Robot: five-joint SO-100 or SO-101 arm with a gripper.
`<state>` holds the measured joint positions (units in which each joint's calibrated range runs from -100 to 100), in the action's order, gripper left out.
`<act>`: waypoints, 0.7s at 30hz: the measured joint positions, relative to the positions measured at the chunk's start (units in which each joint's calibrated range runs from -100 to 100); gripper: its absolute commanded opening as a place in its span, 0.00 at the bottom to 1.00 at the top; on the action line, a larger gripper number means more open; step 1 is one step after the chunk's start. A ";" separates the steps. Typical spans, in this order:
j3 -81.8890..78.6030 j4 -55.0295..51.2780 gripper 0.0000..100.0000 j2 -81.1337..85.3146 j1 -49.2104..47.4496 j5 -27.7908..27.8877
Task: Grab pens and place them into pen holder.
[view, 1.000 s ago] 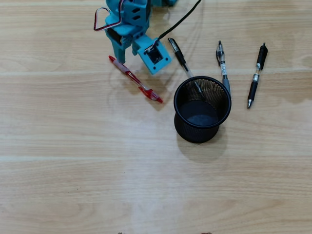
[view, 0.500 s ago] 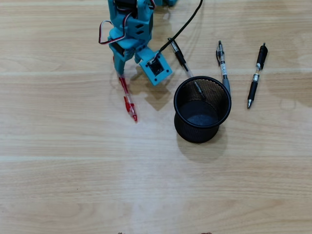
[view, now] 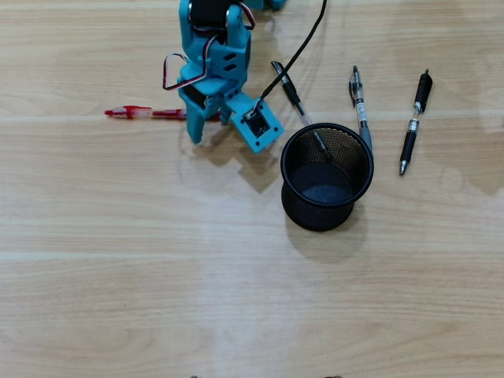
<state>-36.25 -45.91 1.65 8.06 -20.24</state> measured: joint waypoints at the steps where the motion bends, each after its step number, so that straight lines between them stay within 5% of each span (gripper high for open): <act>1: 0.44 0.00 0.22 0.00 0.00 0.00; 10: 0.80 -0.34 0.22 1.27 -0.08 4.59; 21: 11.16 -16.97 0.22 5.08 3.38 18.73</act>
<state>-25.10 -62.88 6.73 11.44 -1.51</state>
